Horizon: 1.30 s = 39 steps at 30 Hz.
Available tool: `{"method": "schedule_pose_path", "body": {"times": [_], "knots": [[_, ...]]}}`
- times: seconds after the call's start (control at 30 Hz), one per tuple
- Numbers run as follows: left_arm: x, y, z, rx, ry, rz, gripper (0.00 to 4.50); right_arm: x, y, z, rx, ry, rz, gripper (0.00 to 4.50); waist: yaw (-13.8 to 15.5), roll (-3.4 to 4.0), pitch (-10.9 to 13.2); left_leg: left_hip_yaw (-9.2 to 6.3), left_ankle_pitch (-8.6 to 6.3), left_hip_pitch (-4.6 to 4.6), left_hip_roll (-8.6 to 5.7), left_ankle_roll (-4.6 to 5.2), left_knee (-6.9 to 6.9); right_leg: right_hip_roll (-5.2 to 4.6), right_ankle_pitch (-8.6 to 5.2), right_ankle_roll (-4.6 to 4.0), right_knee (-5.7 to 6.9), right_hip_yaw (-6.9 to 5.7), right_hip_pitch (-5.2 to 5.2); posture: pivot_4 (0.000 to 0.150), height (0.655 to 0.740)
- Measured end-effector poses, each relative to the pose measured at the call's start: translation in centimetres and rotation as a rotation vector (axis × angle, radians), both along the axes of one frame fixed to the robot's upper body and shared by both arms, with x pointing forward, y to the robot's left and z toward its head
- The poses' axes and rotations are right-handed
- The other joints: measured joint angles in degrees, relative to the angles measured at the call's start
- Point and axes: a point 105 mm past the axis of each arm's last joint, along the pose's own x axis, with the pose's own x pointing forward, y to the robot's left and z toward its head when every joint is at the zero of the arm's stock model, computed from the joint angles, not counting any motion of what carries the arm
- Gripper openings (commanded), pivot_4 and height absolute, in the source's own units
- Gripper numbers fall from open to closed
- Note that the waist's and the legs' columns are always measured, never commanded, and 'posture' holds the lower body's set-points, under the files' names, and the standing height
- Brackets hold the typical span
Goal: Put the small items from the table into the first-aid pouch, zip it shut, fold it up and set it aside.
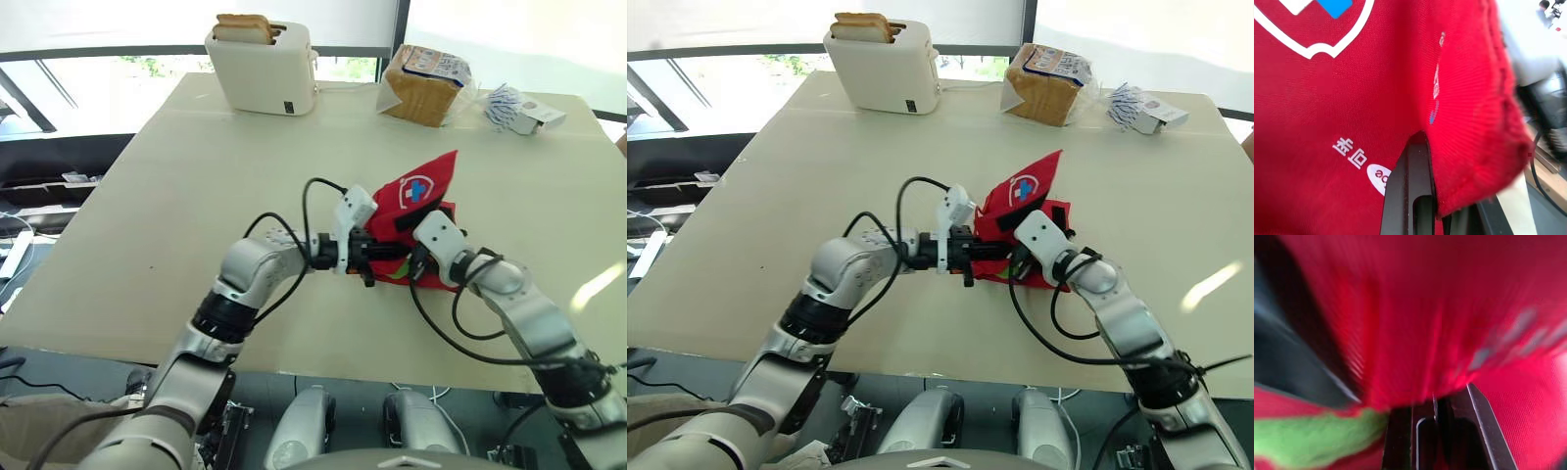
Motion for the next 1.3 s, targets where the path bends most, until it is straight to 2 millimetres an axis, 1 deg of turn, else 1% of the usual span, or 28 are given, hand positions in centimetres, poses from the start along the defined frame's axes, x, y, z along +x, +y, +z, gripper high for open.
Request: {"method": "schedule_pose_path", "body": {"times": [0.03,0.07,0.1,0.2,0.23,0.33,0.4,0.43,0.47,0.53,0.57,0.6,0.63,0.7,0.73,0.77,0.8,0.93,1.03,1.07,1.13,1.2,1.3], "knots": [[0.2,-0.3,-0.2,-0.004,0.012,0.003,0.00,-0.9,-0.8,0.4,0.008,0.005,-0.019,0.16,0.06,0.03,0.02,-0.03,0.00,-0.04,-0.01,0.01,0.02,-0.02,0.00,0.01,0.00,-0.02,-0.01,0.150,0.7400],[0.3,-0.3,-0.2,-0.004,0.014,0.007,0.00,-1.3,-1.3,0.8,0.014,0.003,-0.028,0.16,-0.06,0.02,0.03,-0.04,-0.01,-0.04,0.00,0.02,0.02,-0.02,0.00,0.01,0.00,-0.02,-0.01,0.150,0.7400],[0.6,-0.5,-0.3,-0.001,0.014,0.012,0.00,-2.2,-1.9,1.7,0.032,-0.009,-0.038,0.16,-0.06,0.03,0.03,-0.04,-0.02,-0.04,0.00,0.03,0.02,-0.02,0.00,0.01,0.00,-0.02,-0.01,0.150,0.7400],[1.0,-0.9,-0.5,-0.005,0.023,0.023,0.00,-4.5,-2.9,4.3,0.063,-0.055,-0.039,0.16,-0.12,0.04,0.03,-0.07,-0.11,0.00,0.04,0.20,0.01,-0.02,0.00,0.01,0.02,-0.03,0.00,0.150,0.7400],[1.1,-1.2,-0.5,-0.008,0.026,0.023,0.00,-5.4,-3.5,4.5,0.067,-0.047,-0.050,0.16,-0.11,0.03,0.03,-0.10,-0.13,-0.01,0.04,0.23,0.02,-0.01,0.00,0.01,0.02,-0.07,0.01,0.150,0.7400],[1.2,-1.7,-0.7,-0.008,0.023,0.022,0.00,-6.9,-4.9,4.3,0.085,-0.001,-0.096,0.16,0.06,0.03,0.03,-0.10,-0.15,-0.03,0.00,0.25,0.02,0.00,0.00,0.02,0.01,-0.10,0.02,0.150,0.7400],[1.2,-2.1,-0.8,0.006,-0.003,0.021,0.00,-7.2,-6.3,4.9,0.114,-0.002,-0.158,0.16,-0.04,0.04,0.03,-0.06,-0.15,-0.02,-0.01,0.26,0.04,-0.01,0.01,0.03,0.02,-0.05,0.02,0.150,0.7400],[1.2,-2.4,-0.8,0.011,-0.020,0.015,0.00,-7.2,-6.7,5.4,0.129,-0.009,-0.175,0.16,-0.04,0.04,0.03,-0.05,-0.15,-0.02,-0.01,0.27,0.04,0.00,0.01,0.03,0.03,-0.04,0.02,0.150,0.7400],[1.1,-2.9,-1.0,0.022,-0.043,0.005,0.00,-7.1,-7.2,6.5,0.159,-0.042,-0.194,0.16,-0.04,0.04,0.03,-0.07,-0.15,-0.02,-0.01,0.27,0.03,-0.01,0.00,0.03,0.03,-0.05,0.02,0.150,0.7400],[0.9,-3.3,-1.1,0.025,-0.053,-0.006,0.00,-7.0,-7.3,7.3,0.175,-0.067,-0.196,0.16,-0.06,0.04,0.03,-0.08,-0.15,-0.01,0.01,0.27,0.02,-0.02,0.00,0.02,0.02,-0.05,0.02,0.150,0.7400],[0.8,-3.4,-1.1,0.023,-0.058,-0.013,0.67,-7.0,-7.2,7.7,0.189,-0.075,-0.193,0.00,-0.04,0.04,0.03,-0.11,-0.15,-0.01,0.01,0.27,0.01,-0.02,0.00,0.02,0.02,-0.08,0.02,0.150,0.7400],[0.8,-3.4,-1.2,0.022,-0.056,-0.021,0.95,-6.7,-6.8,8.3,0.213,-0.080,-0.181,0.00,-0.10,0.04,0.03,-0.09,-0.15,-0.01,0.02,0.26,0.01,-0.02,0.00,0.02,0.02,-0.06,0.01,0.150,0.7400],[0.7,-3.7,-1.2,0.018,-0.054,-0.038,1.33,-6.4,-6.4,9.2,0.232,-0.103,-0.168,0.00,-0.11,0.07,0.03,-0.08,-0.15,-0.01,0.02,0.26,0.01,-0.03,0.00,0.02,0.03,-0.05,0.01,0.150,0.7400],[0.3,-3.9,-1.0,0.005,-0.059,-0.074,2.20,-5.6,-5.8,10.6,0.262,-0.134,-0.156,0.00,-0.20,0.07,0.03,-0.07,-0.15,-0.01,0.03,0.26,0.02,-0.03,0.00,0.01,0.03,-0.05,0.01,0.150,0.7400],[0.1,-3.9,-1.0,0.000,-0.057,-0.097,2.71,-5.1,-5.6,11.2,0.276,-0.145,-0.160,0.00,-0.18,0.08,0.02,-0.10,-0.15,0.00,0.03,0.26,0.01,-0.03,0.00,0.00,0.03,-0.07,0.01,0.150,0.7400],[-0.1,-3.8,-1.0,-0.002,-0.059,-0.121,2.71,-4.5,-5.4,11.3,0.291,-0.136,-0.168,0.00,-0.08,0.08,0.02,-0.12,-0.13,-0.02,0.03,0.24,0.00,-0.04,-0.01,0.00,0.02,-0.11,0.01,0.150,0.7400],[-0.1,-3.8,-1.0,-0.001,-0.061,-0.126,2.71,-4.3,-5.3,11.4,0.297,-0.131,-0.169,0.00,-0.06,0.08,0.02,-0.11,-0.13,-0.02,0.03,0.24,0.00,-0.04,-0.01,0.00,0.02,-0.10,0.01,0.150,0.7400],[-0.1,-3.6,-0.9,0.004,-0.082,-0.146,2.71,-2.2,-4.1,11.3,0.355,-0.093,-0.205,0.00,-0.18,0.10,0.02,-0.08,-0.09,-0.02,0.04,0.17,0.00,-0.05,0.00,0.00,0.02,-0.04,-0.01,0.150,0.7400],[-0.1,-3.6,-0.9,-0.005,-0.084,-0.142,2.71,-0.6,-3.3,9.1,0.376,-0.024,-0.268,0.00,-0.23,0.11,0.03,-0.07,-0.09,-0.03,0.04,0.16,0.00,-0.04,0.00,0.00,0.05,-0.03,-0.02,0.150,0.7400],[-0.1,-3.6,-0.9,-0.007,-0.083,-0.142,2.71,-0.2,-3.4,8.4,0.374,-0.012,-0.304,0.00,-0.20,0.11,0.03,-0.07,-0.07,-0.03,0.04,0.14,0.00,-0.04,0.00,0.00,0.05,-0.04,-0.02,0.150,0.7400],[-0.2,-3.5,-1.0,-0.012,-0.084,-0.143,2.71,1.1,-3.9,6.4,0.362,0.006,-0.407,0.00,-0.16,0.11,0.03,-0.05,-0.02,-0.03,0.02,0.04,0.00,-0.04,0.00,0.00,0.04,-0.02,-0.02,0.150,0.7400],[-0.2,-3.4,-1.1,-0.015,-0.089,-0.140,2.71,1.7,-4.1,4.8,0.369,0.022,-0.476,0.00,-0.25,0.11,0.03,0.00,-0.01,-0.02,0.02,0.03,-0.01,-0.01,0.00,0.00,0.05,0.02,-0.04,0.150,0.7400],[-0.2,-3.2,-1.0,-0.021,-0.102,-0.140,2.71,2.2,-4.3,3.1,0.366,0.014,-0.540,0.00,-0.35,0.12,0.02,-0.01,0.00,0.00,0.03,0.02,-0.01,0.09,0.00,0.00,0.08,0.01,-0.04,0.150,0.7400]]}}
